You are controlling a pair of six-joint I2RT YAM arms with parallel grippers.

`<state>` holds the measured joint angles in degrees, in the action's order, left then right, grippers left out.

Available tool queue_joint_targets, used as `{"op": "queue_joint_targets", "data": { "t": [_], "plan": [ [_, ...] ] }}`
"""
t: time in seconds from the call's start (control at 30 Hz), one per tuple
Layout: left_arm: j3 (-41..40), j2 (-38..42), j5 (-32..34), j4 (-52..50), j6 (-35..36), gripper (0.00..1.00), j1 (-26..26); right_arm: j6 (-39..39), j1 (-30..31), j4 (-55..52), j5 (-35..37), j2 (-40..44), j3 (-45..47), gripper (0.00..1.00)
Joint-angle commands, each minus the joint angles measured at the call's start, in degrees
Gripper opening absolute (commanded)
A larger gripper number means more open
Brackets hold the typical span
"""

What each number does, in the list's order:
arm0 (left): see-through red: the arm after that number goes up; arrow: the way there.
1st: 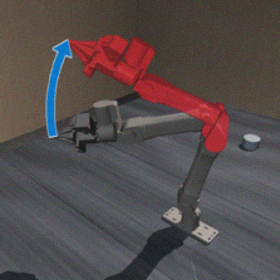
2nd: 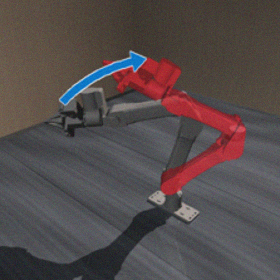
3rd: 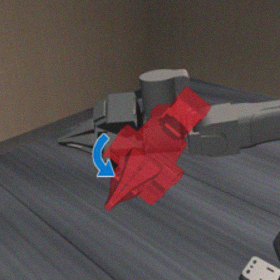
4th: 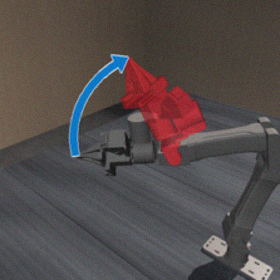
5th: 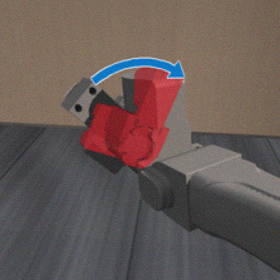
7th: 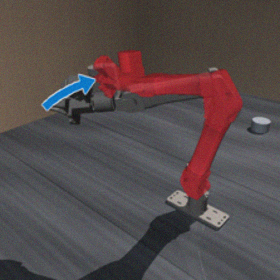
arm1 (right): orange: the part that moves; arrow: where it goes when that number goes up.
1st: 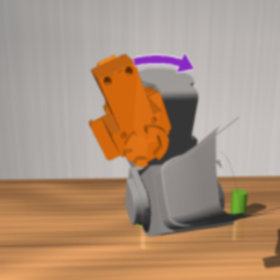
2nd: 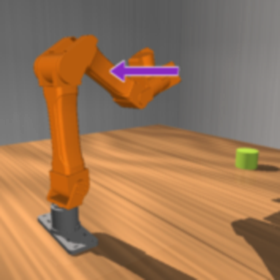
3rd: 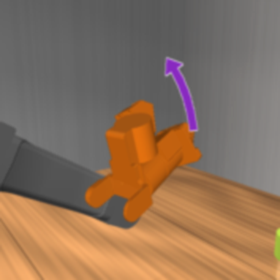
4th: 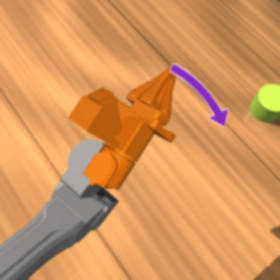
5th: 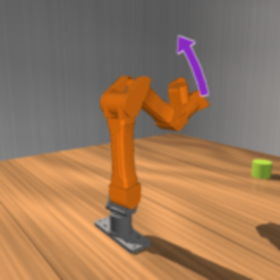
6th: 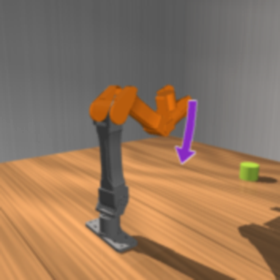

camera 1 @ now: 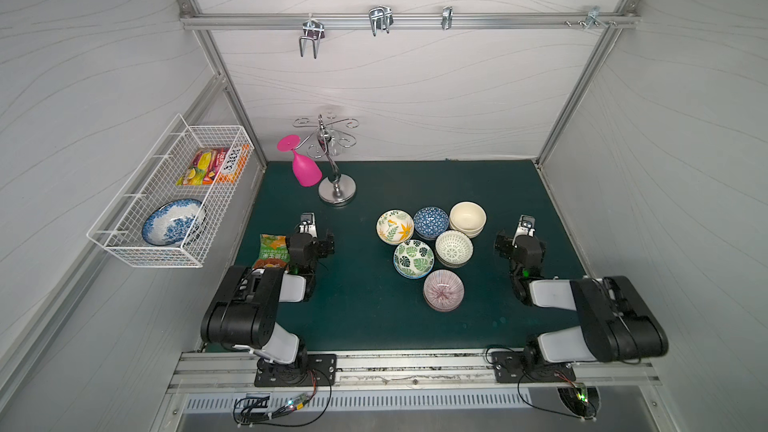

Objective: Stack the bowls
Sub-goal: Reset both arms

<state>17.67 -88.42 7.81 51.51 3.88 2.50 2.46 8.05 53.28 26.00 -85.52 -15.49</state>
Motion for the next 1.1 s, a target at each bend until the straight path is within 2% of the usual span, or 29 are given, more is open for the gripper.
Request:
{"op": "queue_joint_targets", "data": {
  "t": [0.0, 0.03, 0.13, 0.2, 1.07],
  "plan": [
    [0.7, -0.4, -4.8, 7.0, 1.3, 1.00, -0.3, -2.5, -2.0, 10.3, -7.3, -4.7, -1.5, 0.99],
    [1.0, -0.3, -4.7, 6.5, 1.1, 1.00, -0.4, -1.7, -2.5, -1.6, -10.0, -2.5, -4.7, 0.99],
    [2.3, -0.5, -3.0, 4.5, 0.1, 1.00, -0.5, -0.3, -5.2, -7.9, -14.8, -3.2, -9.0, 0.99],
    [2.4, -0.4, -1.9, 4.1, -0.2, 1.00, -0.5, -0.7, -5.4, -5.5, -15.0, -4.1, -8.5, 0.99],
    [3.9, -0.3, -3.2, 1.4, -0.8, 1.00, -1.2, -0.5, -5.6, -8.0, -15.8, -3.4, -9.2, 0.99]
  ]
}}
